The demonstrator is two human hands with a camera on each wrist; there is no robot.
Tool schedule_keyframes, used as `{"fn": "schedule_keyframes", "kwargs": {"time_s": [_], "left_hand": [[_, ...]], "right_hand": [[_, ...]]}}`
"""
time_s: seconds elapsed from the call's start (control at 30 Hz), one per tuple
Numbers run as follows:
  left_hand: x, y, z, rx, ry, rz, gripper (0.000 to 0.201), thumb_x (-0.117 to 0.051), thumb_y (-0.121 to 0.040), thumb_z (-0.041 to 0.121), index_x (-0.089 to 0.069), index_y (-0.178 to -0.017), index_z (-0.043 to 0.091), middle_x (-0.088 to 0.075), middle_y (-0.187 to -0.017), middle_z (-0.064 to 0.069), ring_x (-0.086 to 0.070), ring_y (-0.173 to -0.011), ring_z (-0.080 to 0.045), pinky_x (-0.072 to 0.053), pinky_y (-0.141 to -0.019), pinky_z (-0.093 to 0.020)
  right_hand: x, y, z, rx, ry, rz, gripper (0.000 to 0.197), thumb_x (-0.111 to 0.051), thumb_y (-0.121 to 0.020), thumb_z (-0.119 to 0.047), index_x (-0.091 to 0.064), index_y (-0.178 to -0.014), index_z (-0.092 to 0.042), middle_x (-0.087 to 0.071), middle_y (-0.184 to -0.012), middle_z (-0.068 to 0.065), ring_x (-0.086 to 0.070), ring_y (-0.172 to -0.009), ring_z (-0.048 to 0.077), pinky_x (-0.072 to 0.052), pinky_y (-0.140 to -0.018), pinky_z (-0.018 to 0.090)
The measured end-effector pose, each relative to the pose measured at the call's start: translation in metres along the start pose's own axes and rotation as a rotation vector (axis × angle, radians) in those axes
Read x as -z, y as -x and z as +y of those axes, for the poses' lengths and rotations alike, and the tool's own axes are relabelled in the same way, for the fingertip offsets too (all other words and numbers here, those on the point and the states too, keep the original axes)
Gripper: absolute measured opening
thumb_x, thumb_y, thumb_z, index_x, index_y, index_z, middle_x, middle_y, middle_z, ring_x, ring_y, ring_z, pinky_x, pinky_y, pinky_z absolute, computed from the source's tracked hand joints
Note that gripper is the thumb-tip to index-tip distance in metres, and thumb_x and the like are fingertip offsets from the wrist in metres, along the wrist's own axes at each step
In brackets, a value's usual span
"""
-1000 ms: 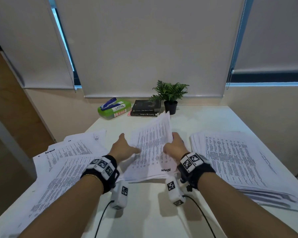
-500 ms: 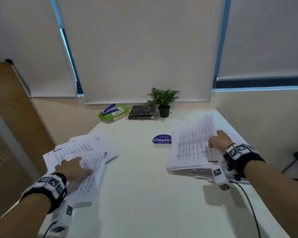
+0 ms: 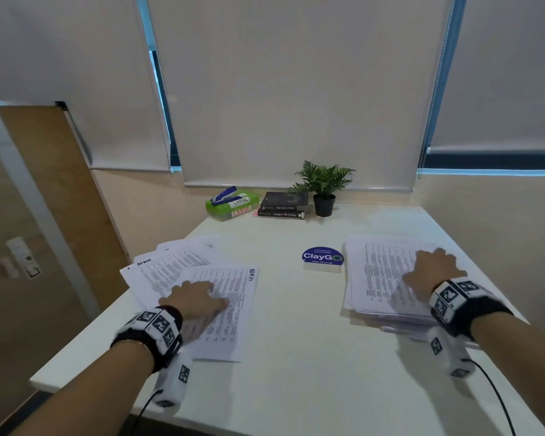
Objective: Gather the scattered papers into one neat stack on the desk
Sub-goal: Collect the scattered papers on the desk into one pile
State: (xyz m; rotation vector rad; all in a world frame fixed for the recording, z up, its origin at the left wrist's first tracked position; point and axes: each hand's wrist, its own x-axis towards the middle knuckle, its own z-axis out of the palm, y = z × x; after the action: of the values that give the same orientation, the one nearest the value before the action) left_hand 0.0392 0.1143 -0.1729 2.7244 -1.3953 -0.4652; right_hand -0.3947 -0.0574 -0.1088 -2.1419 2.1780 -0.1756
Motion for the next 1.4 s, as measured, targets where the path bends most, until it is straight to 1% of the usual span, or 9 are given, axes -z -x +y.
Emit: {"fn": "schedule_keyframes", "kwargs": {"time_s": [0.23, 0.37, 0.53, 0.7, 0.77, 0.87, 1.03, 1.23, 1.4], "left_hand": [[0.029, -0.027, -0.055, 0.164, 0.147, 0.189, 0.091, -0.059, -0.069, 0.077, -0.055, -0.148, 0.032, -0.06, -0.147, -0.009, -0.054, -0.136, -0.036, -0.043, -0.114, -0.054], [0.034, -0.05, -0.091, 0.246, 0.167, 0.193, 0.077, -0.061, -0.073, 0.066, -0.061, -0.132, 0.017, -0.064, -0.141, -0.016, -0.057, -0.13, -0.04, -0.044, -0.113, -0.048], [0.031, -0.099, -0.134, 0.356, 0.391, 0.193, 0.097, -0.076, -0.076, 0.067, -0.051, -0.146, 0.004, -0.067, -0.136, -0.016, -0.064, -0.124, -0.038, -0.054, -0.106, -0.047], [0.013, -0.145, -0.165, 0.351, 0.679, 0.142, 0.082, -0.097, -0.062, 0.056, -0.071, -0.111, -0.005, -0.076, -0.094, -0.017, -0.074, -0.079, -0.031, -0.062, -0.071, -0.038], [0.006, -0.155, -0.163, 0.3, 0.751, 0.188, 0.101, -0.104, -0.04, 0.06, -0.069, -0.118, 0.007, -0.079, -0.102, -0.01, -0.076, -0.087, -0.028, -0.064, -0.08, -0.043], [0.013, -0.155, -0.145, 0.21, 0.774, 0.312, 0.094, -0.106, -0.059, 0.021, -0.055, -0.138, 0.013, -0.073, -0.126, -0.009, -0.069, -0.115, -0.031, -0.059, -0.099, -0.055], [0.038, -0.129, -0.106, 0.146, 0.791, 0.35, 0.114, -0.097, -0.068, -0.003, -0.03, -0.159, 0.015, -0.063, -0.141, -0.012, -0.06, -0.131, -0.037, -0.054, -0.105, -0.055], [0.046, -0.106, -0.086, 0.066, 0.912, 0.175, 0.04, -0.083, -0.086, -0.004, -0.068, -0.123, -0.004, -0.077, -0.109, -0.015, -0.075, -0.1, -0.032, -0.06, -0.076, -0.036], [0.052, -0.089, -0.075, -0.088, 0.958, 0.068, 0.031, -0.074, -0.099, 0.028, -0.074, -0.118, 0.003, -0.082, -0.106, -0.013, -0.079, -0.102, -0.034, -0.062, -0.095, -0.053]], "right_hand": [[-0.021, 0.032, -0.134, 0.465, -0.196, -0.19, 0.041, -0.062, -0.097, -0.036, -0.071, -0.122, -0.006, -0.068, -0.125, 0.008, -0.065, -0.114, 0.027, -0.053, -0.097, 0.038], [-0.053, 0.042, -0.211, 0.523, -0.227, -0.37, 0.053, -0.063, -0.09, -0.059, -0.056, -0.07, -0.011, -0.059, -0.073, 0.004, -0.062, -0.074, 0.024, -0.043, -0.06, 0.031], [-0.083, 0.048, -0.26, 0.488, -0.284, -0.434, 0.072, -0.06, -0.076, -0.085, -0.04, -0.061, -0.018, -0.046, -0.059, -0.002, -0.045, -0.051, 0.016, -0.035, -0.052, 0.03], [-0.113, 0.049, -0.28, 0.451, -0.261, -0.393, 0.069, -0.074, -0.054, -0.081, -0.033, -0.065, -0.027, -0.047, -0.079, 0.0, -0.047, -0.073, 0.022, -0.038, -0.064, 0.032], [-0.115, 0.044, -0.28, 0.403, -0.367, -0.413, 0.055, -0.081, -0.066, -0.058, -0.038, -0.067, -0.025, -0.045, -0.075, -0.001, -0.047, -0.07, 0.022, -0.038, -0.062, 0.03], [-0.111, 0.026, -0.27, 0.363, -0.562, -0.404, 0.018, -0.074, -0.082, -0.019, -0.06, -0.074, -0.013, -0.056, -0.069, 0.003, -0.055, -0.063, 0.021, -0.043, -0.058, 0.03], [-0.111, -0.001, -0.25, 0.257, -0.817, -0.405, 0.018, -0.065, -0.094, -0.012, -0.063, -0.112, -0.009, -0.071, -0.104, 0.012, -0.073, -0.093, 0.033, -0.062, -0.087, 0.047], [-0.121, -0.013, -0.225, 0.175, -1.129, -0.383, 0.037, -0.072, -0.091, -0.017, -0.066, -0.126, -0.008, -0.073, -0.124, 0.007, -0.072, -0.105, 0.026, -0.057, -0.1, 0.047], [-0.113, -0.001, -0.216, 0.201, -1.37, -0.377, 0.011, -0.071, -0.097, -0.014, -0.079, -0.104, -0.013, -0.082, -0.098, -0.004, -0.077, -0.099, 0.017, -0.06, -0.087, 0.033]]}}
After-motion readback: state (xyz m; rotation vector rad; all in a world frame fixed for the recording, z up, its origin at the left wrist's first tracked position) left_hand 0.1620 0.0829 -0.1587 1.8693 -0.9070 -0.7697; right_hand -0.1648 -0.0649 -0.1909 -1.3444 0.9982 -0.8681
